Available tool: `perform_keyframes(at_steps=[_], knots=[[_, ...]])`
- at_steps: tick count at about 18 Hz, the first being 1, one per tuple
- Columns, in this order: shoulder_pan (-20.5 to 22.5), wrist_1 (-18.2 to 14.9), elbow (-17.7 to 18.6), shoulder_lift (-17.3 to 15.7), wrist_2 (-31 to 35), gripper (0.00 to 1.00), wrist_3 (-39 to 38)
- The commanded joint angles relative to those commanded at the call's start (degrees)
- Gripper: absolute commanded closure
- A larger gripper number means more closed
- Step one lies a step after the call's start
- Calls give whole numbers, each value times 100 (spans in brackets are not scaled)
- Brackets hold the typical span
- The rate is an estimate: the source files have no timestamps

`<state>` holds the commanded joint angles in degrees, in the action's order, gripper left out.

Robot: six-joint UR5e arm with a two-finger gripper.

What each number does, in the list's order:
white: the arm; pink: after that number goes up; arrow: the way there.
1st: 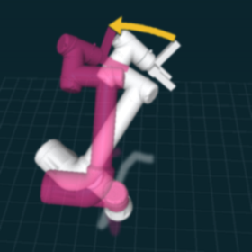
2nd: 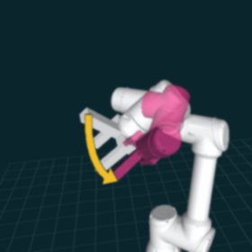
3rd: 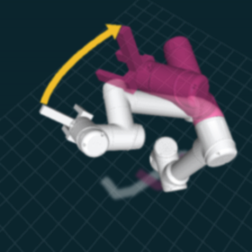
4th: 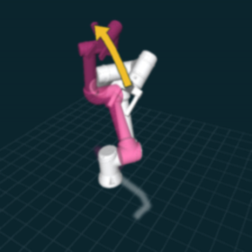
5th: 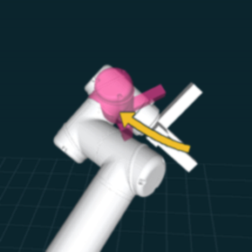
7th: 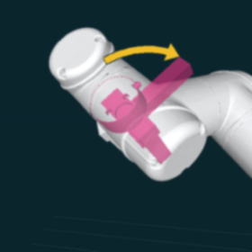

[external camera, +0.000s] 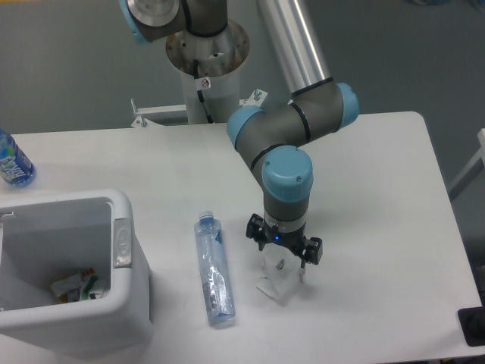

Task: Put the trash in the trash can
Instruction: 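Lower the gripper around the tissue and close on it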

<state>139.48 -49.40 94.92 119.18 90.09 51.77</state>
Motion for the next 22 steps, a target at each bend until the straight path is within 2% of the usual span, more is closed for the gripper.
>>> perform_keyframes(at_steps=[5, 6, 10, 14, 15, 17, 22], knots=[[-9, 70, -9, 61, 9, 0, 0], [-9, 140, -9, 88, 26, 6, 0], [-44, 158, -17, 97, 351, 50, -9], [-44, 150, -44, 70, 396, 91, -9], [-44, 150, -44, 62, 396, 96, -9], [-44, 150, -53, 44, 396, 100, -9], [-44, 141, -88, 0, 378, 100, -9]])
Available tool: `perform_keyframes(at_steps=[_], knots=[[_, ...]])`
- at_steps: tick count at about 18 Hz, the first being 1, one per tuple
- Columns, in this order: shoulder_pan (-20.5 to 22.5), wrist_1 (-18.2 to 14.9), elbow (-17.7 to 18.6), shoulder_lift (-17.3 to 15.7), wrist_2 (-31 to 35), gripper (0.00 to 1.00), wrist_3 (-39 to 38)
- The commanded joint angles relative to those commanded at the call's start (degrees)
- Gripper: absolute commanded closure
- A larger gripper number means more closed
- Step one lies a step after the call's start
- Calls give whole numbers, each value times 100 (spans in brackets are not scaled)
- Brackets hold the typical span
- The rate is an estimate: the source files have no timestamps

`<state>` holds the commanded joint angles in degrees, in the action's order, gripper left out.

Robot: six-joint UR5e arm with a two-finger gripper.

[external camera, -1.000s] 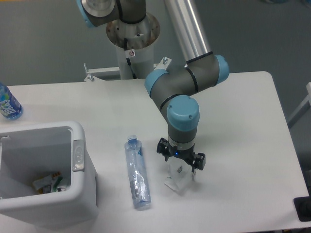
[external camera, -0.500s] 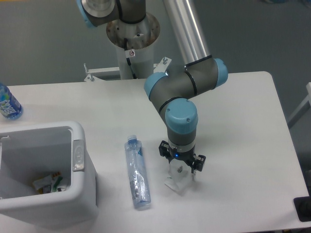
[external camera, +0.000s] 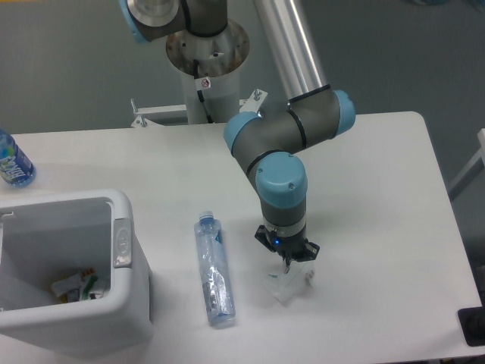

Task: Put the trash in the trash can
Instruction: 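Lower the gripper around the tissue and close on it, then lift the tissue and carry it over the white trash bin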

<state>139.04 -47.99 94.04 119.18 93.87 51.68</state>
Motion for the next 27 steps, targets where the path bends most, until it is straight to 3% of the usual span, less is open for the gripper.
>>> perform_keyframes(at_steps=[5, 11, 16, 24, 27], knots=[[88, -26, -210, -500, -166, 100, -17], [527, -79, -799, -975, -2045, 100, -1079], [545, -62, -1239, -1230, -2802, 100, -2406], [132, -62, -1275, -1758, -3577, 100, -4208], [-183, -62, -1257, -1828, -3735, 100, -4473]])
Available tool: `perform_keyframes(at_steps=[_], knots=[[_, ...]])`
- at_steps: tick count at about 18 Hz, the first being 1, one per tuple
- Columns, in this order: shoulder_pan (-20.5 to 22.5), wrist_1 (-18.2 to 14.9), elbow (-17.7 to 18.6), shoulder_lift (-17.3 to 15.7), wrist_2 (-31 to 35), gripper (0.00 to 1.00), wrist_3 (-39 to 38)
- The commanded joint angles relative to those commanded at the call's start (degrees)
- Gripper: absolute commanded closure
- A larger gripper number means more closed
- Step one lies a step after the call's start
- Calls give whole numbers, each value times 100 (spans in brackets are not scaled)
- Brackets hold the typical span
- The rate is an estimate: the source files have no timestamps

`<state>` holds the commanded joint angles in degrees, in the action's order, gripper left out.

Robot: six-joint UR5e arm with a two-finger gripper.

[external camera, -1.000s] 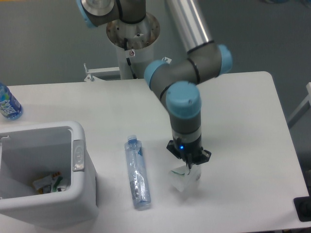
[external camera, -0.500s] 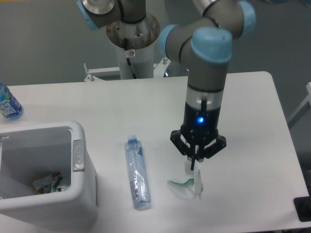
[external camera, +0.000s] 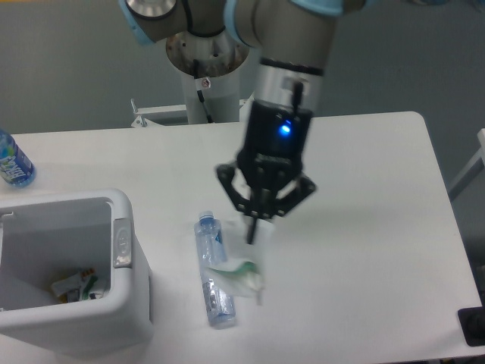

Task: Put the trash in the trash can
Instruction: 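Lift the tissue and carry it over the white trash bin, then open the gripper to drop the tissue into the bin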

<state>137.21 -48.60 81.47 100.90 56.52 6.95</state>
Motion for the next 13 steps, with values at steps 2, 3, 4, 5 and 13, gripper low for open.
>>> perform_keyframes(at_steps=[2, 3, 4, 5, 13], knots=[[-360, -9, 17, 9, -9, 100, -36], [-527, -9, 26, 9, -18, 100, -36], [-703, -9, 26, 35, -18, 100, -44], [-853, -9, 35, 44, -18, 100, -53], [-1311, 53, 238, 88, -71, 0, 122]])
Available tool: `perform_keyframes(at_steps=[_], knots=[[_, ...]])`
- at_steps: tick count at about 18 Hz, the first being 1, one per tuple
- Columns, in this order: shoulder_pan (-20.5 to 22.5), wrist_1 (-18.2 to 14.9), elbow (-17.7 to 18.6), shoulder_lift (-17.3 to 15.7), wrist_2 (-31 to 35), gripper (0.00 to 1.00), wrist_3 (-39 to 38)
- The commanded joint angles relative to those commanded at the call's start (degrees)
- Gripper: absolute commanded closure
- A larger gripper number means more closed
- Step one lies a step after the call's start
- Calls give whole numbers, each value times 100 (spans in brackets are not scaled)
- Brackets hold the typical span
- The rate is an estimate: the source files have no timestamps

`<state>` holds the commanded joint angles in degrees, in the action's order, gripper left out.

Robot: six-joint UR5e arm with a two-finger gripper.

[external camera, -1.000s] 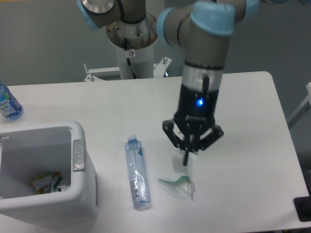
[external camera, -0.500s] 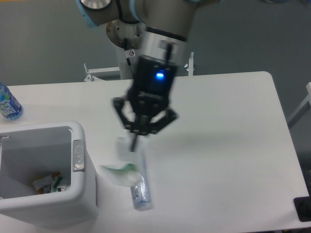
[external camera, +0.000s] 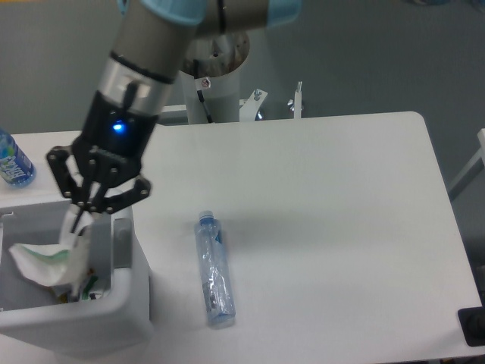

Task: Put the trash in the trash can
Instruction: 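Open the gripper to drop the tissue into the bin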

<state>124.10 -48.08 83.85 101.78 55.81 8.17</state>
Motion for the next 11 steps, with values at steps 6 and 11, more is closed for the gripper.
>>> perform_keyframes(at_steps=[6, 11], knots=[[166, -9, 8, -17, 9, 0, -43], [658, -26, -79, 44, 210, 0, -122]])
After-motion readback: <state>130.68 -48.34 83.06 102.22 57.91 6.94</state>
